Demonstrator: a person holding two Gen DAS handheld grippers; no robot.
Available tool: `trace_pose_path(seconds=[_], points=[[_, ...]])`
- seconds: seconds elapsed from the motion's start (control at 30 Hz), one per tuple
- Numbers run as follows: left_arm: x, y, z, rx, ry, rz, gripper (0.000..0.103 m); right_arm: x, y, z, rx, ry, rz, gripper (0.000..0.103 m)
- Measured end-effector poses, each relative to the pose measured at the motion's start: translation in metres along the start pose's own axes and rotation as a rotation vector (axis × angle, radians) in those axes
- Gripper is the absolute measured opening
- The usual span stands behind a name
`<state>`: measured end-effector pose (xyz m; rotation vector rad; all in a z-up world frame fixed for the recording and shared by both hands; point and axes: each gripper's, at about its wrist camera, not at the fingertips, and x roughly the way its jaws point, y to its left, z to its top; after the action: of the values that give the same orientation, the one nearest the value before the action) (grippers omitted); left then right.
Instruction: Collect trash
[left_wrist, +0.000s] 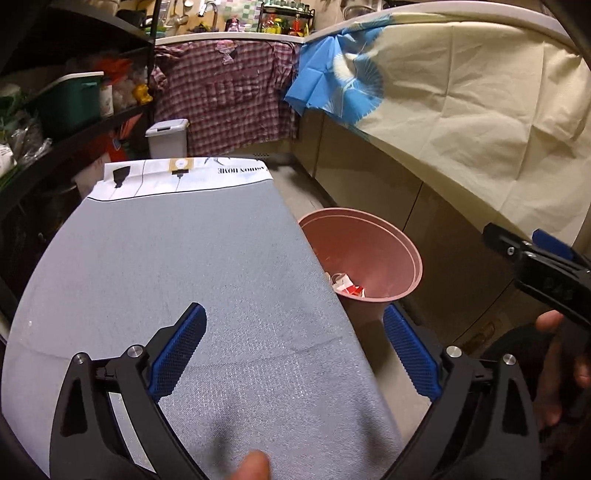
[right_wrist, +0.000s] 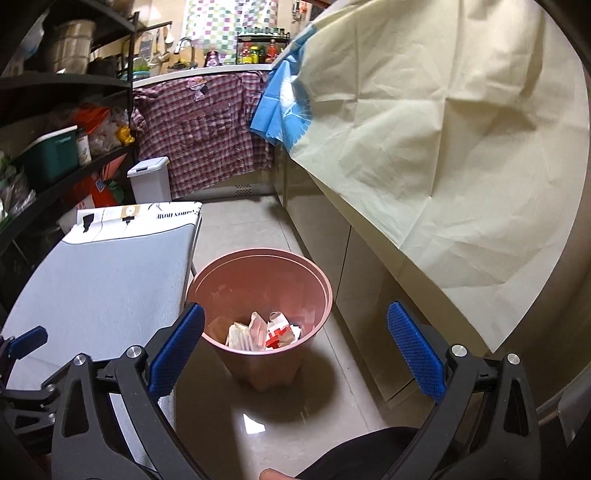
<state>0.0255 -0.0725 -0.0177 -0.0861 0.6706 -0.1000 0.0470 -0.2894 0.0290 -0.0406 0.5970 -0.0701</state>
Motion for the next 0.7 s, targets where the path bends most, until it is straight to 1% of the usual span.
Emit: trace_pose_path(seconds=[0.13,0.23,0.47,0.7], points=[[0.002,0.006,0.000,-0.007,-0.018,0.027,0.093,0.004,0.002,-0.001,-0.014,0.012,0.002,0.098],[0.005,0.004,0.001,-0.017,-0.017,0.022,0.093,0.007,0.001,-0.001,-0.007,0.022,0.004,0.098],[0.004,-0.007,0.008,0.014,-0.046,0.006,0.093,0.009,0.000,0.000,-0.004,0.030,0.004,0.098],[0.003,-0.009,0.008,0.008,-0.038,-0.003,0.094,0.010,-0.001,0.000,-0.005,0.031,0.004,0.098]])
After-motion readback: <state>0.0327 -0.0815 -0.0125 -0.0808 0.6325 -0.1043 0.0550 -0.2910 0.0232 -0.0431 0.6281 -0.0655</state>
